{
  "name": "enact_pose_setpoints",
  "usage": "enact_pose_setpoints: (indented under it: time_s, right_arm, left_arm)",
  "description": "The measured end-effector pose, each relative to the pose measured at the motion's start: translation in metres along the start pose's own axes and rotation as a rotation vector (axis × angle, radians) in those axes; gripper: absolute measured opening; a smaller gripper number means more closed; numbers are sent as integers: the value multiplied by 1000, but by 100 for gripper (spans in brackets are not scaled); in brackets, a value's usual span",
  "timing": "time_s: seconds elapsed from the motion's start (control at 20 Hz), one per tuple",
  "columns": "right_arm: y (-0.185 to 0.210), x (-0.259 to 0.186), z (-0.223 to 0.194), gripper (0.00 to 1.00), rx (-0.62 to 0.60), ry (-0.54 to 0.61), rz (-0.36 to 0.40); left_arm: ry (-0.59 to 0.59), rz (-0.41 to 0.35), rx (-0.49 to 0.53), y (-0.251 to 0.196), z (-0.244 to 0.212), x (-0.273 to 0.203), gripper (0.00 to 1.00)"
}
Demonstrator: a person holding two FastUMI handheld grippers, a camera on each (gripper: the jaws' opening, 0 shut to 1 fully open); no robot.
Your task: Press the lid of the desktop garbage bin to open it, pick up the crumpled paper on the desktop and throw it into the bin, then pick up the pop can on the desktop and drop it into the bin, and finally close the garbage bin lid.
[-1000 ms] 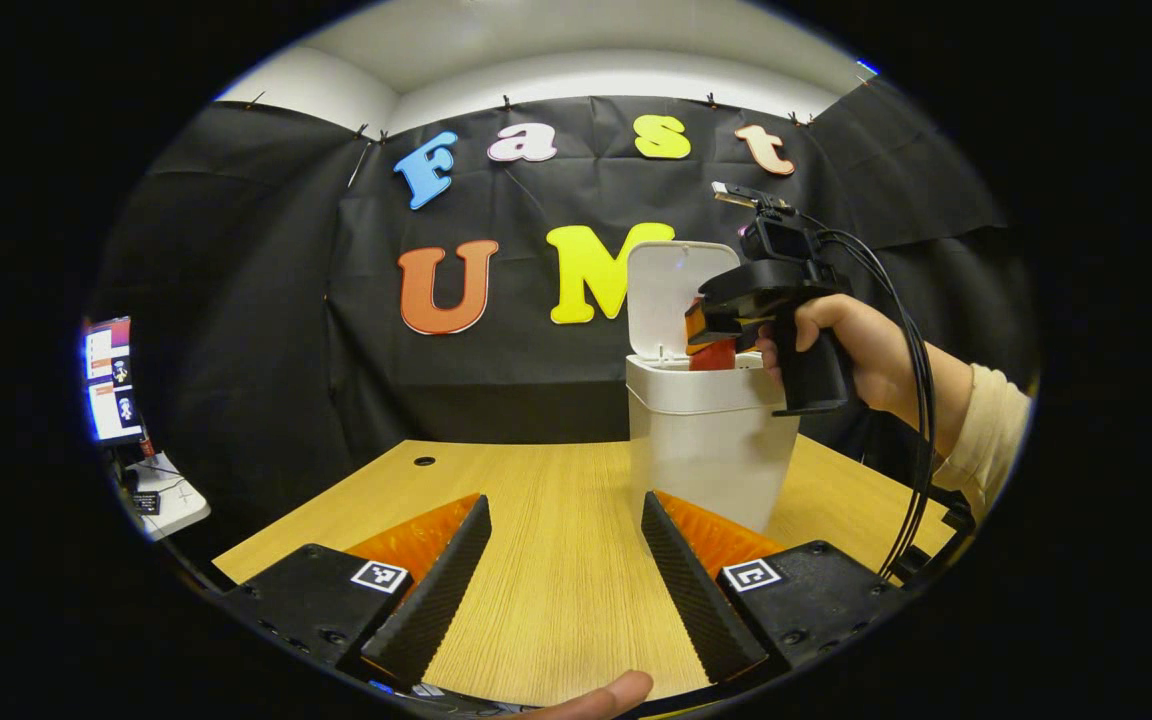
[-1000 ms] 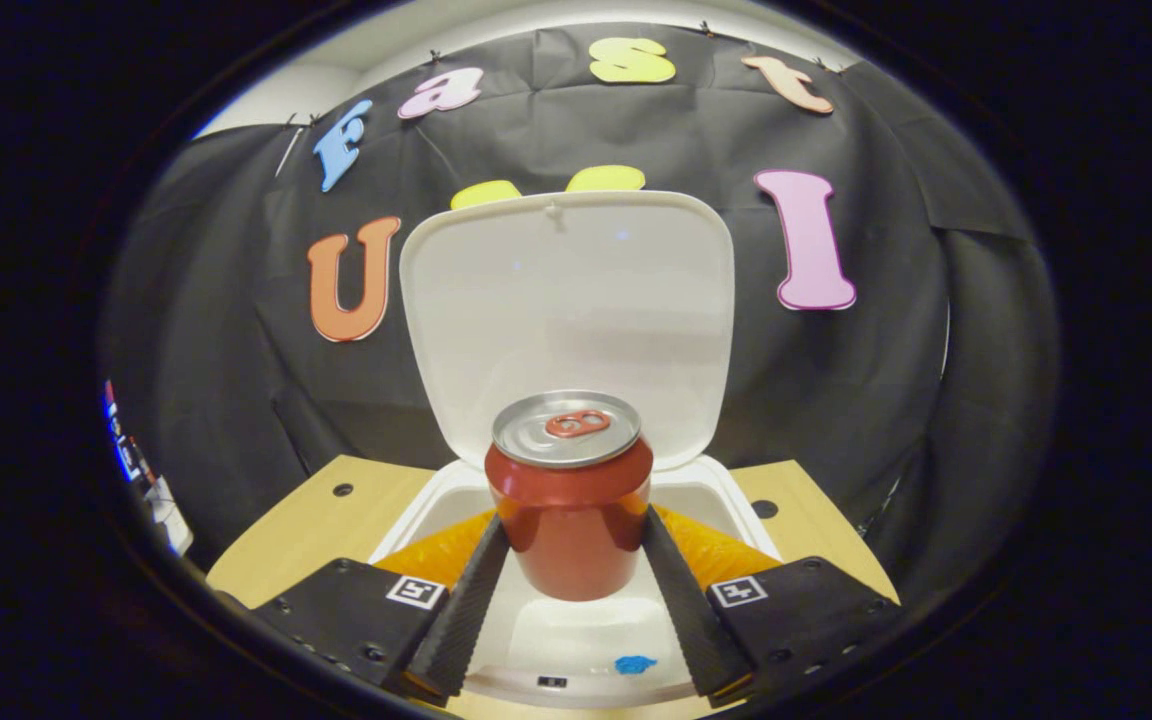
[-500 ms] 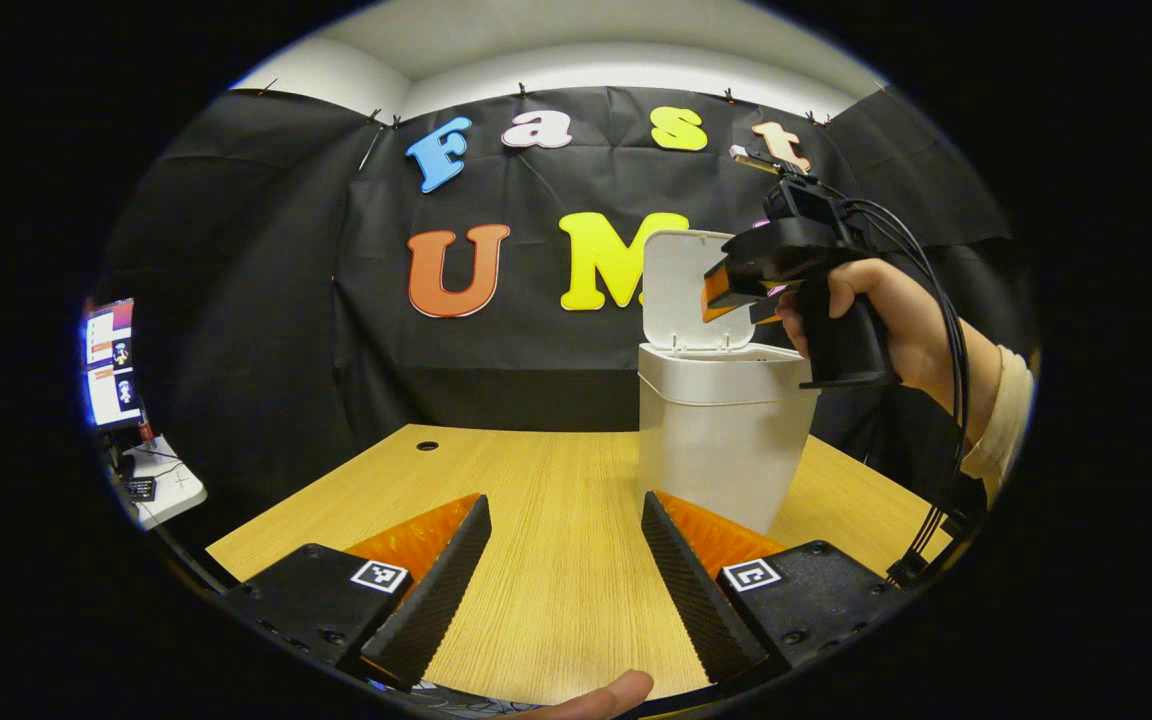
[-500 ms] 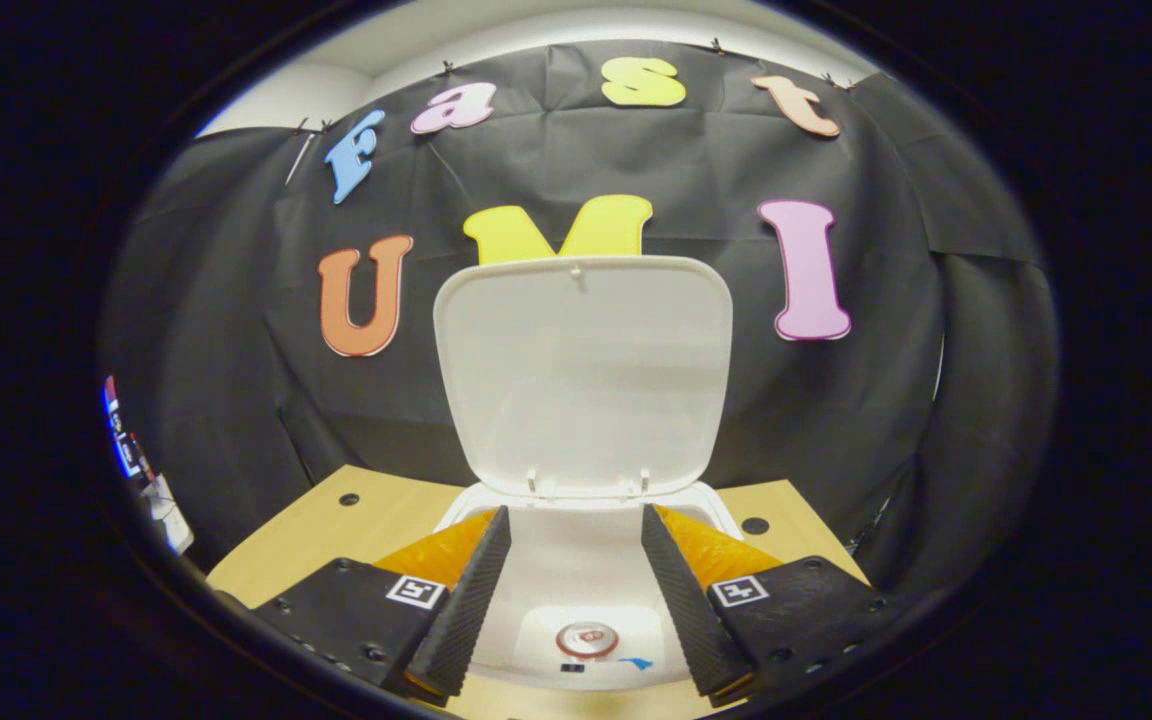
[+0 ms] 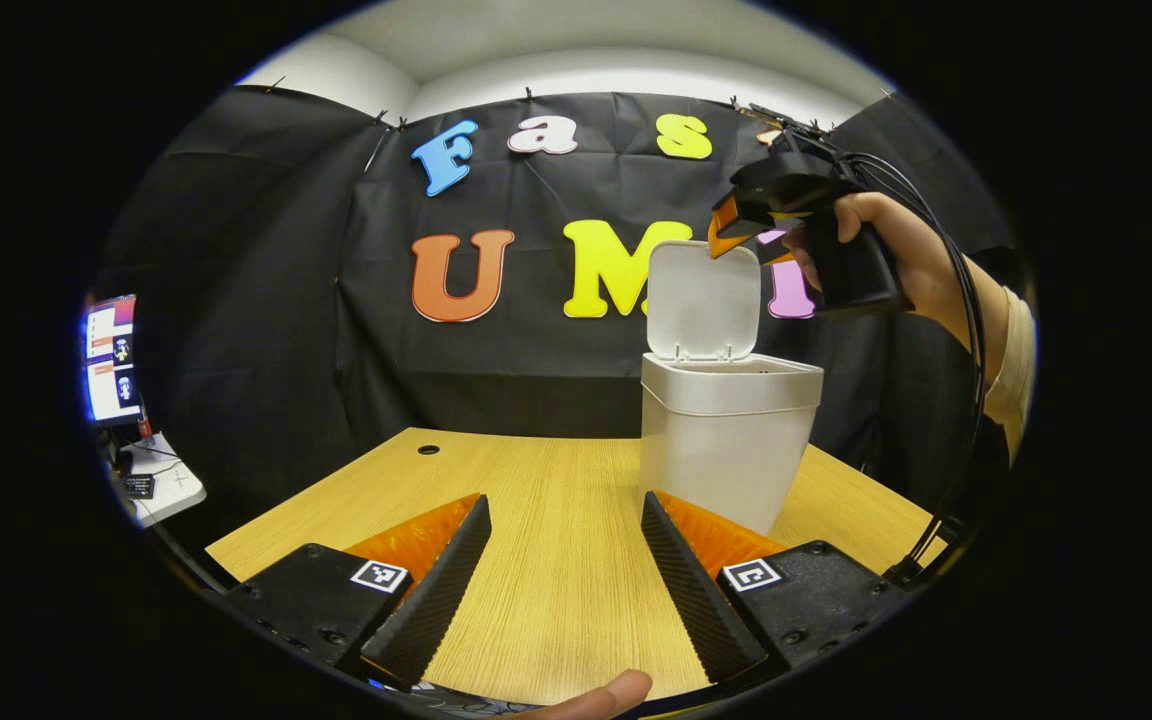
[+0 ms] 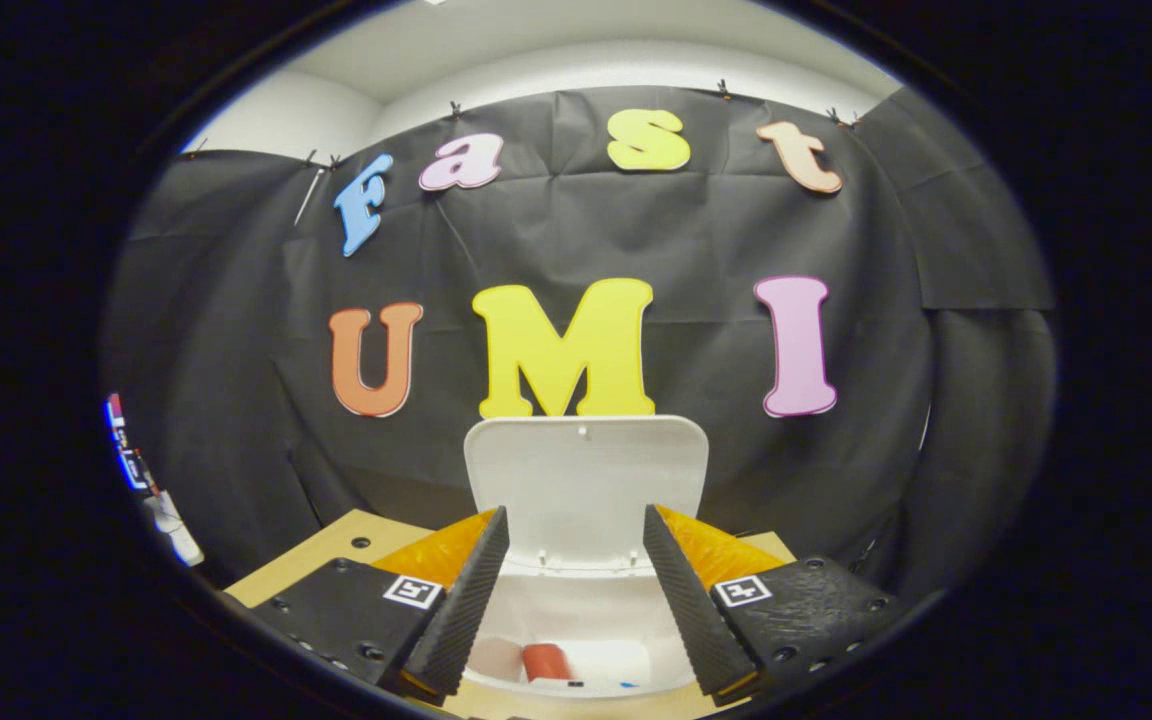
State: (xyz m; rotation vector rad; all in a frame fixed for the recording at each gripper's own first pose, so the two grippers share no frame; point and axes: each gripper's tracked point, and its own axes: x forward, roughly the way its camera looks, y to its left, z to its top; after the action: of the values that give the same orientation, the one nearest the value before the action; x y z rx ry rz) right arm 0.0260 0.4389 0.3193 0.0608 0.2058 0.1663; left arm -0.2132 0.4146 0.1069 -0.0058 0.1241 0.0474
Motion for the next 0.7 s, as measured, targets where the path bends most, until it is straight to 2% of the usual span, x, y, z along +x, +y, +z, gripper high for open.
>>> enact_pose_setpoints:
  time_s: [0.2,0.35,0.5,0.7]
  right_arm:
    - [8,13,31,85,59,-23,11]
    - [10,34,49,89,26,-44,-3]
    - [12,52,67,93,-14,-93,-26]
    - [16,73,60,93,21,-76,-45]
  left_arm:
    - [-25,43,8,22,8,-4,98]
    - [-30,24,-36,28,10,-5,98]
    - [-33,19,-24,32,12,-9,98]
    - [-38,5,-21,32,13,-10,98]
